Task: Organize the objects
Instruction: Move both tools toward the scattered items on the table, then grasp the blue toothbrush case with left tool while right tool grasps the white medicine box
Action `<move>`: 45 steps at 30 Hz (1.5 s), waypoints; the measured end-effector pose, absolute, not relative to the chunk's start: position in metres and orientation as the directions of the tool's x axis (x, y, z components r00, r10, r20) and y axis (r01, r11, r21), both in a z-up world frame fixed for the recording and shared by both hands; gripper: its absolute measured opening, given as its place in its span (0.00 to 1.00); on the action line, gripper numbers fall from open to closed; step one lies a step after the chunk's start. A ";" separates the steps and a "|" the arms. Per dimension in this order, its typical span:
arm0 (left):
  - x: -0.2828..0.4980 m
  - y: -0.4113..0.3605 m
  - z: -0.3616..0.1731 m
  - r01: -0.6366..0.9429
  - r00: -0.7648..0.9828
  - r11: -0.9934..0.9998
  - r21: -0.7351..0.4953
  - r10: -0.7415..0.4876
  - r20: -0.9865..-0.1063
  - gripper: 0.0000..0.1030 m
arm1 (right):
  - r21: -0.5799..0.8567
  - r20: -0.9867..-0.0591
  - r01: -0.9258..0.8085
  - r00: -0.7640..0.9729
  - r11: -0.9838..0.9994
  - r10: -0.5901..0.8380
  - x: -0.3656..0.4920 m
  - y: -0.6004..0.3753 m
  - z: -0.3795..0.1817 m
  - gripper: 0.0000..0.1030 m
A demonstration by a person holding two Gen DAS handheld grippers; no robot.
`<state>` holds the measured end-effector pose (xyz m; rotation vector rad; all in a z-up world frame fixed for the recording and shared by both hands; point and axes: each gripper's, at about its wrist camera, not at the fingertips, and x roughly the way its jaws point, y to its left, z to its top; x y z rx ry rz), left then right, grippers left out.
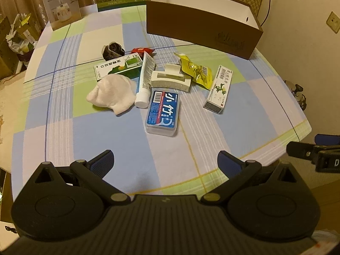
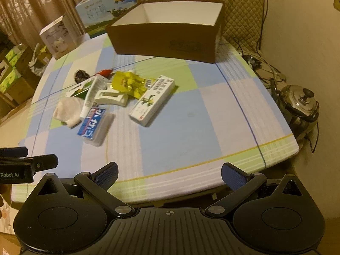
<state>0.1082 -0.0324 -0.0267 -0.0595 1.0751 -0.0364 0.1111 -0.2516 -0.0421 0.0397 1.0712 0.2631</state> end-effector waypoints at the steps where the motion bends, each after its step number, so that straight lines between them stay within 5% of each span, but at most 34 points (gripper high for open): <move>1: 0.111 -0.033 -0.029 0.000 0.474 0.998 -0.066 -0.058 -0.879 0.99 | 0.159 -0.863 -0.187 0.451 0.969 0.229 0.115 -0.255 -0.043 0.98; 19: 0.188 -0.035 -0.086 -0.020 0.449 0.999 -0.031 -0.019 -0.893 0.85 | 0.127 -0.891 -0.011 0.438 0.992 0.119 0.194 -0.333 -0.067 0.98; 26: 0.217 -0.040 -0.107 -0.026 0.423 0.999 -0.020 -0.007 -0.906 0.67 | 0.117 -0.902 0.023 0.420 0.993 0.097 0.216 -0.351 -0.077 0.98; 31: 0.228 -0.041 -0.115 -0.043 0.404 0.999 -0.015 0.003 -0.915 0.66 | 0.116 -0.907 0.015 0.410 0.993 0.100 0.225 -0.356 -0.083 0.98; 35: 0.234 -0.045 -0.119 -0.051 0.395 0.998 -0.028 -0.005 -0.919 0.52 | 0.116 -0.907 0.005 0.408 0.993 0.104 0.234 -0.360 -0.086 0.98; 45: 0.225 -0.053 -0.112 -0.108 0.432 0.994 -0.011 0.037 -0.901 0.51 | 0.141 -0.899 -0.049 0.413 0.989 0.149 0.255 -0.365 -0.089 0.98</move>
